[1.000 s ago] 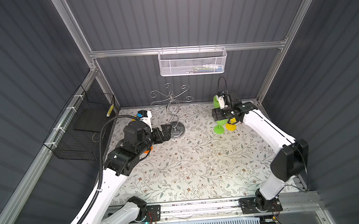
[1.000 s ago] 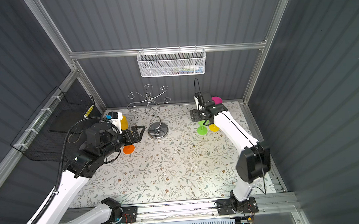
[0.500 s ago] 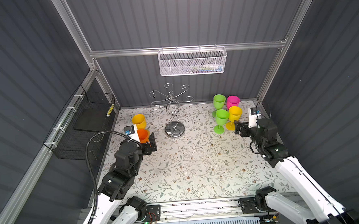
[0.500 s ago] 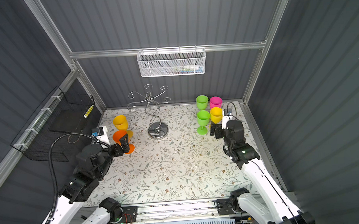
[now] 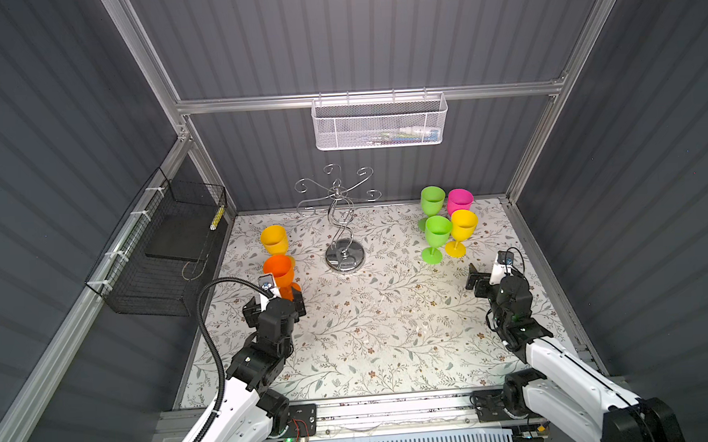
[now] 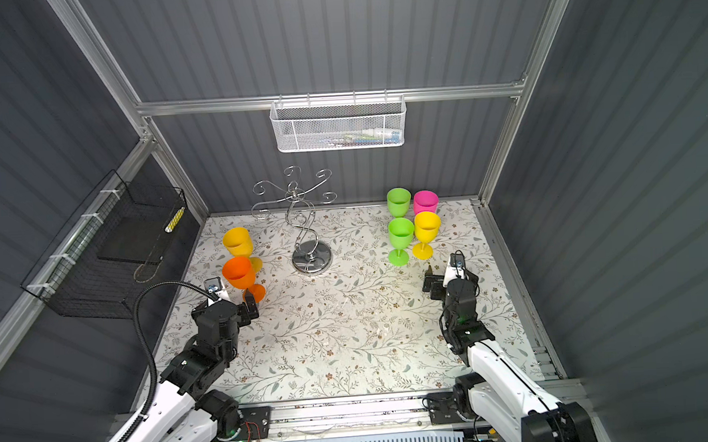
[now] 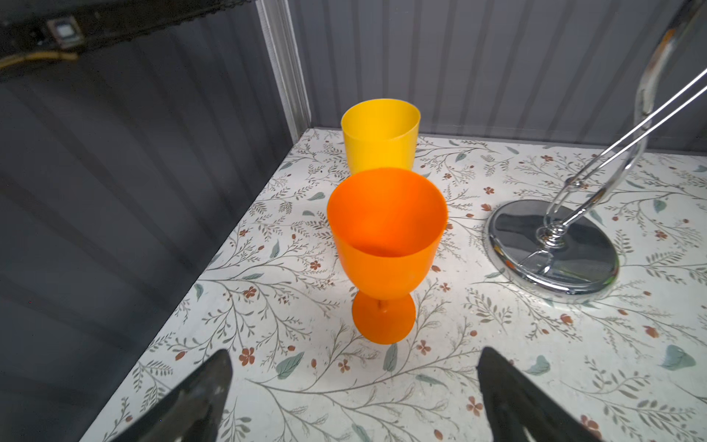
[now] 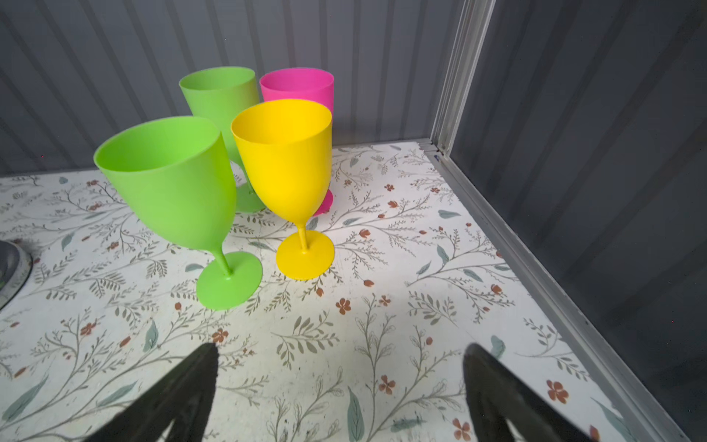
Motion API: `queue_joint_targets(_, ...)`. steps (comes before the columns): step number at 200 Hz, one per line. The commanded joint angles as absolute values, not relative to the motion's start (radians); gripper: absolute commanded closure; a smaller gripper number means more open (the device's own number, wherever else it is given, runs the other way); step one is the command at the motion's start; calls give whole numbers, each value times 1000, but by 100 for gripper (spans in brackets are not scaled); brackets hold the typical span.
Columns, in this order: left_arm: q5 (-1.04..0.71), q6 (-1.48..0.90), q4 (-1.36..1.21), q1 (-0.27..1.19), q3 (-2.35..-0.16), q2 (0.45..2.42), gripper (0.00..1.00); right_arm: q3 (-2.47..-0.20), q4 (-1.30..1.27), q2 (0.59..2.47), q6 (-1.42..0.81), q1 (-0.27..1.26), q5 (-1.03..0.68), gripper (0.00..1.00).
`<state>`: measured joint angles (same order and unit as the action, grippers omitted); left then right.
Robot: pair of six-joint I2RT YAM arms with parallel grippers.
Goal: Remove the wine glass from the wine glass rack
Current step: 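Lower the left gripper over the orange glass lying on its side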
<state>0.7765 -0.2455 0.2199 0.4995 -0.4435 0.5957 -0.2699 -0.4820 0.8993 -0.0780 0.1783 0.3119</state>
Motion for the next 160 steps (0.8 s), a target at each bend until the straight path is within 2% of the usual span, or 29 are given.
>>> queue_joint_targets(1,849,-299,174,473,-402,551,0,-261,-639,905,-83,169,278,1)
queue_joint_targets(33,808,-298,153,451,-387,520,0,-234,-690,911,-87,168,239,1)
queue_joint_targets(59,775,-257,199,449,-479,557,0,-270,-634,901,-90,168,198,1)
queue_joint_targets(107,714,-332,640,449,-866,810,0,-356,-475,875,-135,170,142,1)
queue_joint_targets(160,597,-292,972,449,-1213,1109,10,-429,-378,874,-146,182,23,2)
